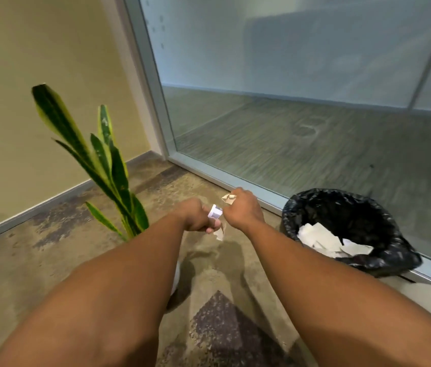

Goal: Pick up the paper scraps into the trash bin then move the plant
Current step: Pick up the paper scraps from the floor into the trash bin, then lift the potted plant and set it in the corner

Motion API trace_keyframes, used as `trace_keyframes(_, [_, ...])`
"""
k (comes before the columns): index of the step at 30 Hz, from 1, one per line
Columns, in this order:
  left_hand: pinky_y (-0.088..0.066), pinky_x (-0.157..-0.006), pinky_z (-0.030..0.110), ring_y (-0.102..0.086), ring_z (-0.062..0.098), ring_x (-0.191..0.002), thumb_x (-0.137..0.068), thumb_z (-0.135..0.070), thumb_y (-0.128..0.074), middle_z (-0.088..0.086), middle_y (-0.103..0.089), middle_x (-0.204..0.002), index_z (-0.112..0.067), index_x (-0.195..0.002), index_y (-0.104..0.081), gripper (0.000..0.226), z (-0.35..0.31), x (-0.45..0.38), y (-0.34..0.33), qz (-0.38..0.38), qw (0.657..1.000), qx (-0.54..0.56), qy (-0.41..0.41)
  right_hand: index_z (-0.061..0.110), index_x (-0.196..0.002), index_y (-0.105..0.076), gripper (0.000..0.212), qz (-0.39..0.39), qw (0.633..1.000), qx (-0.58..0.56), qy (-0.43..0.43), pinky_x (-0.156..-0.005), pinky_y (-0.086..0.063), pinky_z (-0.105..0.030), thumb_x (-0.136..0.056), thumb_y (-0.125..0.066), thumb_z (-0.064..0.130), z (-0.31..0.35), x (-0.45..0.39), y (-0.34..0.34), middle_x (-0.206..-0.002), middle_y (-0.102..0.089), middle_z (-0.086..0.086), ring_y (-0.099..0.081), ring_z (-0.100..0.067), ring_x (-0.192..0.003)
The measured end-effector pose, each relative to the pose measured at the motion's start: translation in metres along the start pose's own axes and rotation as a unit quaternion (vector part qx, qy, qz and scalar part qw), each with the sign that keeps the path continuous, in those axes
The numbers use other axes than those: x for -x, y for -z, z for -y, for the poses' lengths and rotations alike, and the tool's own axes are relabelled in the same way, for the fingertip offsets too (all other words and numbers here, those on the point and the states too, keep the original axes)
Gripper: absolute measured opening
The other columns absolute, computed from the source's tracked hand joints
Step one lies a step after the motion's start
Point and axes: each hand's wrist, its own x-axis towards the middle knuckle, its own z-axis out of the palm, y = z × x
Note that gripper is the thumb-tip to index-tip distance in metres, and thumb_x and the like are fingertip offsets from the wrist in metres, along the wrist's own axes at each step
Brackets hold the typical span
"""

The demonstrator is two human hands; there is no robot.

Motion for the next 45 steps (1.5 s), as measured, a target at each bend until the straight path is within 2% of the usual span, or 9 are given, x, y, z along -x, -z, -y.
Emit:
trace_keyframes(8, [-0.06,-0.086,0.038,-0.066,0.016,-0.064,-0.076,-0.025,-0.082,0.007,-0.075,-0.069,-0.009,-0.081,-0.081,0.017,-0.107,-0.035,-0.09,-0.024,0.995,0.052,-0.078,0.004,-0.128,-0.054,0.05,-0.123,0.973,-0.069,-0.183,-0.098,-0.047,-0.037,-0.082,-0.066,0.019,-0.088,-0.019,0.084,-0.133,-0.058,-0.017,-0.054,-0.037,-0.124])
trace_keyframes(15, [-0.051,-0.065,0.031,-0.061,0.022,-0.066,-0.08,-0.028,-0.076,0.005,-0.069,-0.067,-0.009,-0.069,-0.072,0.023,-0.149,-0.038,-0.146,-0.072,0.989,-0.019,-0.131,0.006,-0.14,-0.038,0.072,-0.133,0.935,-0.048,-0.326,-0.096,-0.044,-0.04,-0.082,-0.074,0.029,-0.131,-0.019,0.108,-0.145,-0.036,-0.017,-0.039,-0.036,-0.131])
trace_keyframes(17, [-0.056,-0.073,0.029,-0.067,0.018,-0.077,-0.08,-0.022,-0.077,0.004,-0.076,-0.085,-0.018,-0.088,-0.078,0.009,-0.153,-0.04,-0.157,-0.054,0.988,-0.014,-0.143,0.01,-0.141,-0.035,0.078,-0.127,0.923,-0.027,-0.363,-0.093,-0.045,-0.042,-0.08,-0.076,0.034,-0.136,-0.017,0.11,-0.144,-0.032,-0.016,-0.038,-0.035,-0.128])
trace_keyframes(19, [-0.055,-0.081,0.025,-0.069,0.014,-0.088,-0.078,-0.018,-0.081,0.0,-0.076,-0.1,-0.027,-0.11,-0.076,0.033,-0.155,-0.041,-0.163,-0.025,0.988,-0.018,-0.154,0.013,-0.142,-0.033,0.079,-0.123,0.919,-0.011,-0.374,-0.093,-0.045,-0.045,-0.08,-0.076,0.037,-0.141,-0.018,0.112,-0.143,-0.028,-0.017,-0.037,-0.035,-0.128])
trace_keyframes(23, [-0.056,-0.092,0.031,-0.068,0.015,-0.101,-0.08,-0.011,-0.077,-0.001,-0.074,-0.11,-0.027,-0.119,-0.073,0.043,-0.15,-0.046,-0.16,-0.037,0.983,0.005,-0.182,0.011,-0.142,-0.035,0.076,-0.123,0.933,-0.009,-0.338,-0.099,-0.045,-0.047,-0.081,-0.074,0.036,-0.14,-0.022,0.109,-0.145,-0.027,-0.017,-0.035,-0.036,-0.131])
trace_keyframes(29, [-0.059,-0.075,0.027,-0.069,0.007,-0.072,-0.084,-0.017,-0.072,-0.011,-0.073,-0.082,-0.032,-0.086,-0.072,0.015,-0.124,-0.046,-0.136,-0.118,0.968,0.124,-0.185,0.008,-0.132,-0.049,0.054,-0.147,0.977,-0.007,-0.154,-0.099,-0.044,-0.042,-0.085,-0.068,0.025,-0.119,-0.025,0.089,-0.138,-0.043,-0.014,-0.041,-0.033,-0.129])
trace_keyframes(34, [-0.061,-0.083,0.038,-0.07,0.012,-0.076,-0.081,-0.008,-0.069,0.006,-0.076,-0.087,-0.022,-0.088,-0.074,0.016,-0.085,-0.039,-0.11,-0.133,0.942,0.255,-0.174,0.01,-0.116,-0.06,0.028,-0.117,0.992,-0.048,-0.014,-0.091,-0.046,-0.036,-0.089,-0.061,0.017,-0.094,-0.024,0.058,-0.116,-0.059,-0.008,-0.057,-0.025,-0.108])
trace_keyframes(40, [-0.054,-0.06,0.019,-0.063,0.011,-0.065,-0.088,-0.002,-0.068,0.008,-0.07,-0.078,-0.006,-0.098,-0.073,0.013,-0.02,-0.013,-0.084,-0.159,0.919,0.337,-0.126,0.012,-0.106,-0.063,0.019,-0.032,0.997,-0.062,0.043,-0.087,-0.048,-0.034,-0.089,-0.058,0.02,-0.064,-0.015,0.004,-0.108,-0.063,-0.007,-0.058,-0.024,-0.1])
trace_keyframes(45, [-0.052,-0.063,0.022,-0.065,0.011,-0.061,-0.09,-0.008,-0.069,0.007,-0.072,-0.082,-0.014,-0.093,-0.073,0.008,0.041,0.006,-0.066,-0.179,0.903,0.382,-0.075,0.016,-0.094,-0.063,0.011,0.047,0.995,-0.07,0.055,-0.083,-0.049,-0.034,-0.092,-0.06,0.027,-0.041,-0.006,-0.049,-0.103,-0.065,-0.007,-0.06,-0.024,-0.096])
